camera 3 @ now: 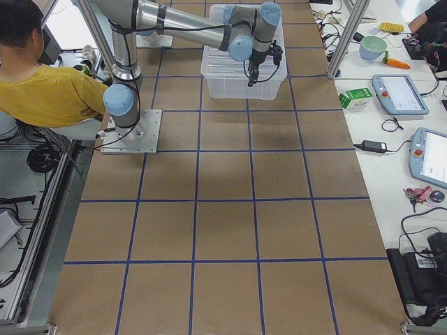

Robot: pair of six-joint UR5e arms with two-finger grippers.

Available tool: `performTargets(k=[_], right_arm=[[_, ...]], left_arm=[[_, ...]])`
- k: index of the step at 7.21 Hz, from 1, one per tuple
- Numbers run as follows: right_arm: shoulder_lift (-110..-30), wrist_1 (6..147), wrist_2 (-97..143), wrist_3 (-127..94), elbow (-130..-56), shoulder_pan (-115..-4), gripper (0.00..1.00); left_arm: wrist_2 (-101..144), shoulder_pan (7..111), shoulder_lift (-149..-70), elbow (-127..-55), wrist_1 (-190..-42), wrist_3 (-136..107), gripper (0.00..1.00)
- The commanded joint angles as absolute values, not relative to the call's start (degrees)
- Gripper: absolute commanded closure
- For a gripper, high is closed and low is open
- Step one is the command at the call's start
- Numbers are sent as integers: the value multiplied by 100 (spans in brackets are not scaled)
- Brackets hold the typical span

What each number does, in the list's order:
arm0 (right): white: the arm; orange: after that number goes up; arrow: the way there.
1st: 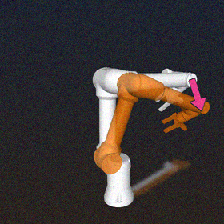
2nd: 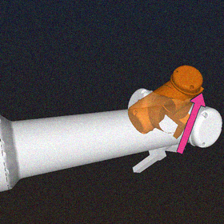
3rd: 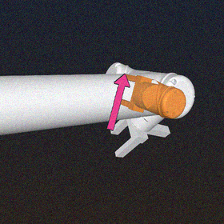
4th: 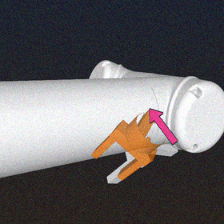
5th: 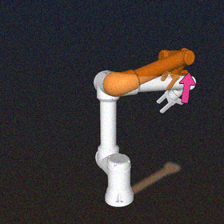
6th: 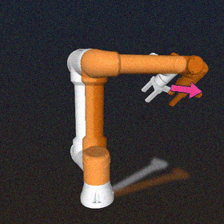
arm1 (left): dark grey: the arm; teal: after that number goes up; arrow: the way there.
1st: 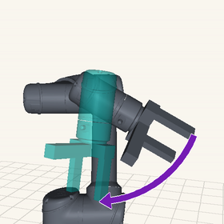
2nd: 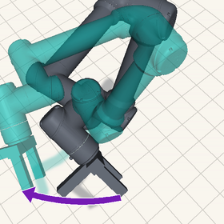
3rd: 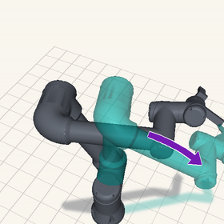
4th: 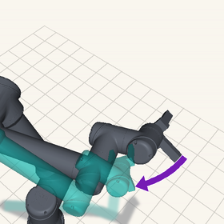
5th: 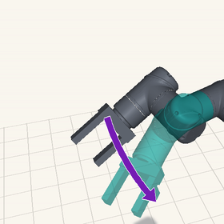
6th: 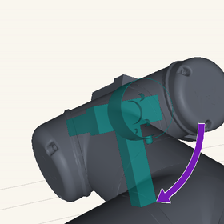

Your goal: Place red block in blue tray from box

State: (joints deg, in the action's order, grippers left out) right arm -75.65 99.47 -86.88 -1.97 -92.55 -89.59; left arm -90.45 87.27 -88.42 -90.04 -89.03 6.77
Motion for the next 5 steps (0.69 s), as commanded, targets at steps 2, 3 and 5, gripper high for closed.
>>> performTargets(k=[2,3,5], right_arm=[[-7550,10072,-8710,-202,-9290,-8947,0],[-7541,10081,-8719,-202,-9290,-8921,0],[-7550,10098,-8727,-211,-9290,-8877,0]], left_arm=[[-9044,8728,-8851,-9009,-8903,677,0],[-9044,8728,-8851,-9000,-8903,677,0],[-9044,8728,-8851,-9009,-8903,677,0]])
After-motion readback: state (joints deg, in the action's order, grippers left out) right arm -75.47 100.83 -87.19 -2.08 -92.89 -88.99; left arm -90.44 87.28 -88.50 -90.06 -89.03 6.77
